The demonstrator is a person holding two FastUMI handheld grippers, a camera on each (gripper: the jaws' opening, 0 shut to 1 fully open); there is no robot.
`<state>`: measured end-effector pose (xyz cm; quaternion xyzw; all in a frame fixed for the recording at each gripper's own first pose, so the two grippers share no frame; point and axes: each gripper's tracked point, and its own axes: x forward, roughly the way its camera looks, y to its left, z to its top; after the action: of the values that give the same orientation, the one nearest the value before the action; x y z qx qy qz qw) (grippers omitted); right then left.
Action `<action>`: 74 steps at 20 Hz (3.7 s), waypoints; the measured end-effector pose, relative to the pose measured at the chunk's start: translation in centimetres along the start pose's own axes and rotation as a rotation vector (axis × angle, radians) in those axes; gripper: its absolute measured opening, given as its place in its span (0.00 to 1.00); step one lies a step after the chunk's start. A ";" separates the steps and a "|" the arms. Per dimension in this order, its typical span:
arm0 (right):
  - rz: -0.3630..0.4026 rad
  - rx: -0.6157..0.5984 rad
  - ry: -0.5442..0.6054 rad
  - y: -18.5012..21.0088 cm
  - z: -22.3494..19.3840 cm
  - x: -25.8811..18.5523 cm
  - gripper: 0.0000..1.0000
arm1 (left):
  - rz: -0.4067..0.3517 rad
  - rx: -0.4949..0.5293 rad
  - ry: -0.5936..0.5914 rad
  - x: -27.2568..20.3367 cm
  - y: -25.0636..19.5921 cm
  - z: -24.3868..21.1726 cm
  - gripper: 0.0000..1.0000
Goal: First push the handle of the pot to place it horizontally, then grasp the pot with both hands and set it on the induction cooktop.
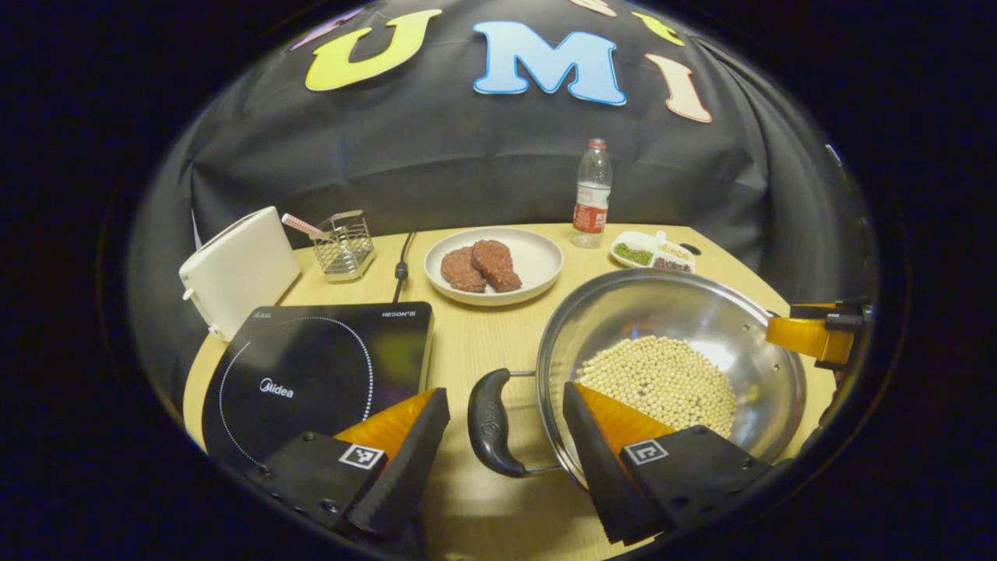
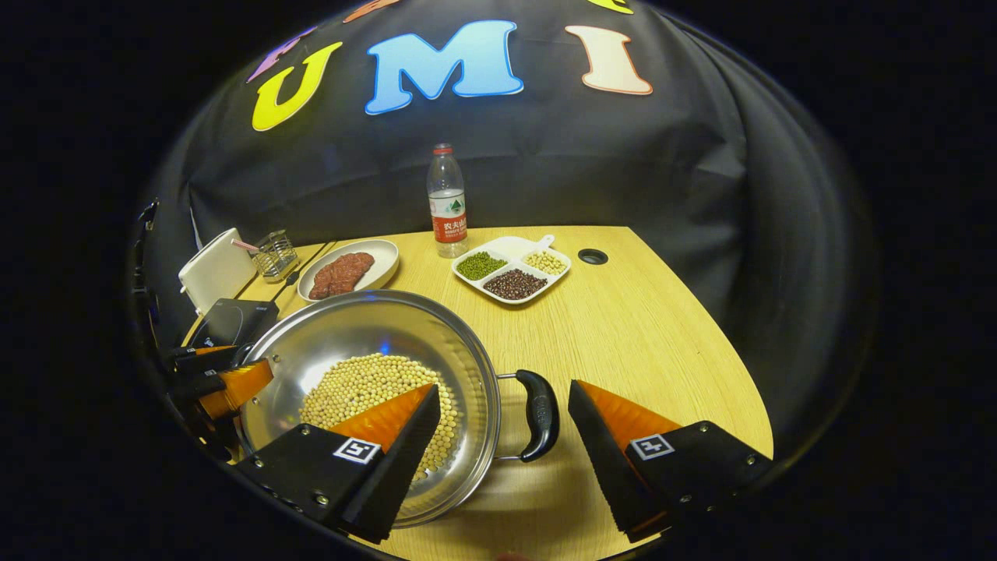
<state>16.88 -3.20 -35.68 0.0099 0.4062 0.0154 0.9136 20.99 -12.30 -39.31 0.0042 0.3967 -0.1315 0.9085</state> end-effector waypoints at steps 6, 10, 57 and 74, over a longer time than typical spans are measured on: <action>-0.025 0.014 0.046 -0.4 -1.0 0.9 0.83 | 0.000 -0.023 0.019 0.6 -0.1 -0.5 0.93; -0.052 0.028 0.058 -1.0 -1.2 1.2 0.62 | -0.006 -0.013 0.016 0.9 -0.4 -0.3 0.82; 0.015 -0.037 0.018 12.9 2.1 -4.8 0.49 | 0.069 -0.081 -0.117 -7.7 13.4 3.4 0.66; 0.024 -0.015 0.023 26.1 2.1 -3.6 0.49 | 0.105 -0.048 -0.132 -7.6 27.3 3.3 0.70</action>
<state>15.52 22.75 -30.76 0.0078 0.4166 0.0295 0.9086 25.07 15.51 -34.21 -0.0054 0.3383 -0.0743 0.9381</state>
